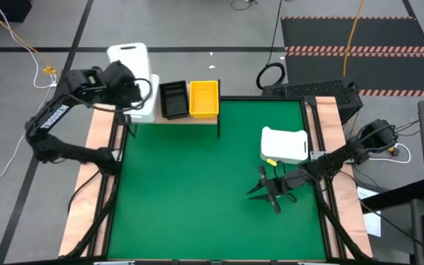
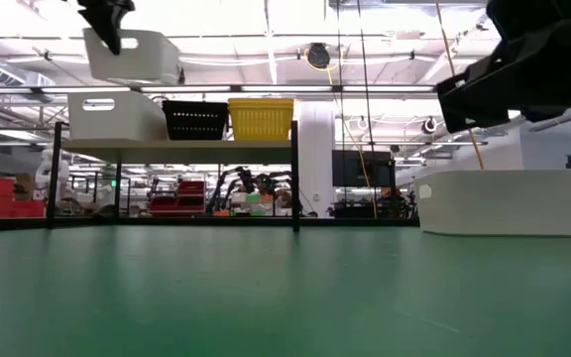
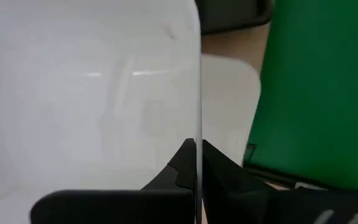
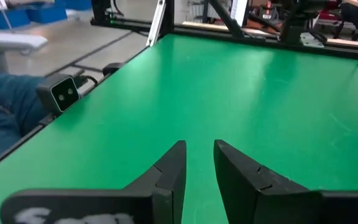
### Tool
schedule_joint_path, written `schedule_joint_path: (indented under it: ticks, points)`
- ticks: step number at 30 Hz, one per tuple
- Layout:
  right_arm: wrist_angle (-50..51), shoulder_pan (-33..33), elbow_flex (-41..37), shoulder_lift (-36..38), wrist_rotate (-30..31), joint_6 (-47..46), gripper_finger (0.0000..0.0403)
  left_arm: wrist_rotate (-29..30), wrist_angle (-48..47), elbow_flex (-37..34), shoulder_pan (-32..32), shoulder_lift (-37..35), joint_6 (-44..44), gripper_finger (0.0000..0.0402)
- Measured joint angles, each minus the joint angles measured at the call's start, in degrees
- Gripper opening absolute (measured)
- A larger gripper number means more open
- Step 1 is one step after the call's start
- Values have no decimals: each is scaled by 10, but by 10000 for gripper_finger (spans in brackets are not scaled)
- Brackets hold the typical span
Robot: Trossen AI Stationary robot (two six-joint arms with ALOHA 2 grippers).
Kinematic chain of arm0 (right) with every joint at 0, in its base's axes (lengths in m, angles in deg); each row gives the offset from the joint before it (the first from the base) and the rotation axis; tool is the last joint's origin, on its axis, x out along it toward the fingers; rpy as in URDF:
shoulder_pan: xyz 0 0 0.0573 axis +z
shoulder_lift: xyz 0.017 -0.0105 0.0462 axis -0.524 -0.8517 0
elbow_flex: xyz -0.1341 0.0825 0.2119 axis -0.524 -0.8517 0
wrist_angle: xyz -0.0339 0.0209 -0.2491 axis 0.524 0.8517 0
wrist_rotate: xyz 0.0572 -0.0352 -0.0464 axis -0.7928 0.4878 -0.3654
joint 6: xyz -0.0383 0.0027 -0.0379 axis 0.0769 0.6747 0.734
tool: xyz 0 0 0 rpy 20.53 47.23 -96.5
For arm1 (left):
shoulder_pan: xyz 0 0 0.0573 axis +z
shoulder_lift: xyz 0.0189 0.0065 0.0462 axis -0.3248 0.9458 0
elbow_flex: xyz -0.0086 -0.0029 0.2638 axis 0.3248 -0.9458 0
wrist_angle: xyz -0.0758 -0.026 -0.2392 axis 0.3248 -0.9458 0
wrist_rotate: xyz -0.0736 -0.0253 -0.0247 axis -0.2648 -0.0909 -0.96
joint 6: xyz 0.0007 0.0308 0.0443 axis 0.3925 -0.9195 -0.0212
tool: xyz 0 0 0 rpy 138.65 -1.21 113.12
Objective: Stack baskets on shelf by color
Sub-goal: Stack the bottom white bin on top of the other white bin on the shelf
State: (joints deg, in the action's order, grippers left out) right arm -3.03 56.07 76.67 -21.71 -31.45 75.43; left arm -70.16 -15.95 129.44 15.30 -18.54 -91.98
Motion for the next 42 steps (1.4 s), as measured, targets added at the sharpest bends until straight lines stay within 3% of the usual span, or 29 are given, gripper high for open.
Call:
schedule_joint_path:
  ticks: [8,14,32,42]
  points:
    - [-86,0,-32,0,-2,12,75,0,-3,-105,7,-96,-16,2]
    - [-119,0,-29,0,-4,27,75,5,2,-173,7,-125,-47,2]
    - [-129,0,-29,0,-7,33,75,-42,17,-168,7,-125,-73,3]
    - [-126,0,-29,0,-7,32,75,-109,28,-168,7,-121,-71,4]
